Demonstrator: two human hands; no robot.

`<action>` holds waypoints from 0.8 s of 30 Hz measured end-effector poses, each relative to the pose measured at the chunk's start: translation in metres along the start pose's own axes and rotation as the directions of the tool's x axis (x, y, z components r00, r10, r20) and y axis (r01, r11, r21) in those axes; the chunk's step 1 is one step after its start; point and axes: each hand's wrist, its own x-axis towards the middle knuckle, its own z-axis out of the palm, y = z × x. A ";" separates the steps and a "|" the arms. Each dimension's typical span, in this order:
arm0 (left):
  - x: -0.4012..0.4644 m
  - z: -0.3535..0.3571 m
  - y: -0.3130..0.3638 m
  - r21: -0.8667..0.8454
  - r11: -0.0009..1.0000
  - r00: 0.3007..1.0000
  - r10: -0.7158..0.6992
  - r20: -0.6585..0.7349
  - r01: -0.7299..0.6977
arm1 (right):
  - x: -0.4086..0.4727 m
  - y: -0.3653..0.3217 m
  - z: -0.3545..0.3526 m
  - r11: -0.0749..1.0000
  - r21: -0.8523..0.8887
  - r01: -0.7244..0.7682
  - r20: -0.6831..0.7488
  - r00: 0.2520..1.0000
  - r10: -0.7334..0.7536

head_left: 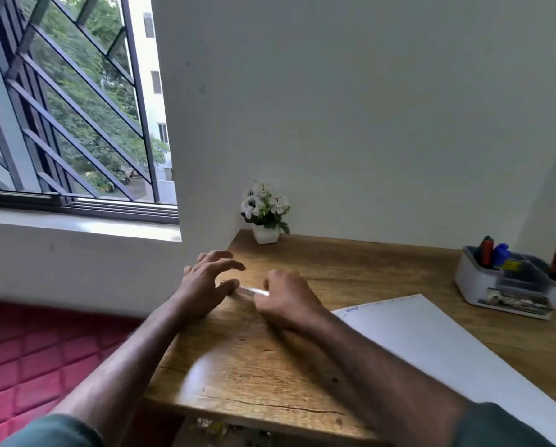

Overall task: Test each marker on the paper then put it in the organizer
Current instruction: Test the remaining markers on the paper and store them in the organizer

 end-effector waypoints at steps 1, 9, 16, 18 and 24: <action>0.001 0.000 0.004 -0.015 1.000 1.000 0.018 0.020 -0.018 | -0.001 0.008 -0.006 0.999 0.049 0.010 -0.035 0.999 -0.008; 0.010 0.010 0.074 -0.303 0.927 0.973 0.231 -0.006 -0.222 | -0.022 0.069 -0.059 0.562 0.817 0.128 -0.141 0.990 -0.020; 0.014 0.033 0.156 -0.565 0.780 0.898 0.415 0.145 -0.269 | -0.042 0.095 -0.072 0.520 0.852 0.057 -0.149 0.979 0.137; 0.013 0.039 0.166 -0.547 0.784 0.883 0.442 0.161 -0.293 | -0.047 0.105 -0.079 0.449 0.893 0.036 -0.122 0.979 0.164; 0.014 0.040 0.184 -0.672 0.721 0.846 0.456 0.277 -0.168 | -0.059 0.132 -0.090 0.359 0.933 -0.022 -0.015 0.995 0.102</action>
